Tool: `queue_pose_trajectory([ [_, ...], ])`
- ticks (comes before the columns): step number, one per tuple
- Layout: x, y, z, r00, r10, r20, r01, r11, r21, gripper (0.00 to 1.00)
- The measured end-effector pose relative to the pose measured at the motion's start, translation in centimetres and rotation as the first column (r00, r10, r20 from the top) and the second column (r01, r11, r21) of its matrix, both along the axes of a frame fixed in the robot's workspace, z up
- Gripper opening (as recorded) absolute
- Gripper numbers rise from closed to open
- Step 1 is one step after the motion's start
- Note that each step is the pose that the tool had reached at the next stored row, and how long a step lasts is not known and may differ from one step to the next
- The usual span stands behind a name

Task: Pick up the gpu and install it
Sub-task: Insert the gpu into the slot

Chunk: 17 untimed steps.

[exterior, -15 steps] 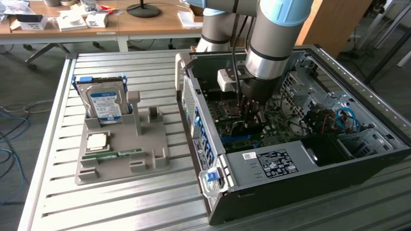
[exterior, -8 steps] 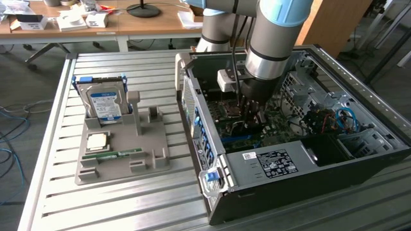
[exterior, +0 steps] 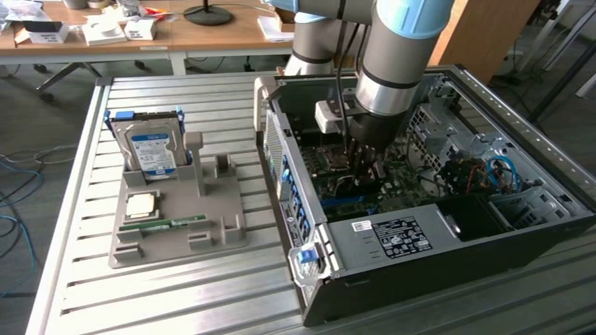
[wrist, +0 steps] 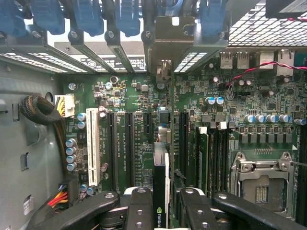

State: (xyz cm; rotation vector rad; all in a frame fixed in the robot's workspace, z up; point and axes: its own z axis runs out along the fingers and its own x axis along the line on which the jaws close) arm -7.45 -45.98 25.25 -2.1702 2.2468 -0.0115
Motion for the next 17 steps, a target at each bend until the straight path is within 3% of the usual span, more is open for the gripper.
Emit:
queue_pose_trajectory([
  [7, -0.04, -0.09, 0.00, 1.0000, 0.000, 0.0011, 0.000, 1.0000, 0.0038, 0.26],
  [17, -0.09, -0.10, -0.03, 1.0000, 0.000, 0.0012, 0.000, 1.0000, 0.0038, 0.26],
])
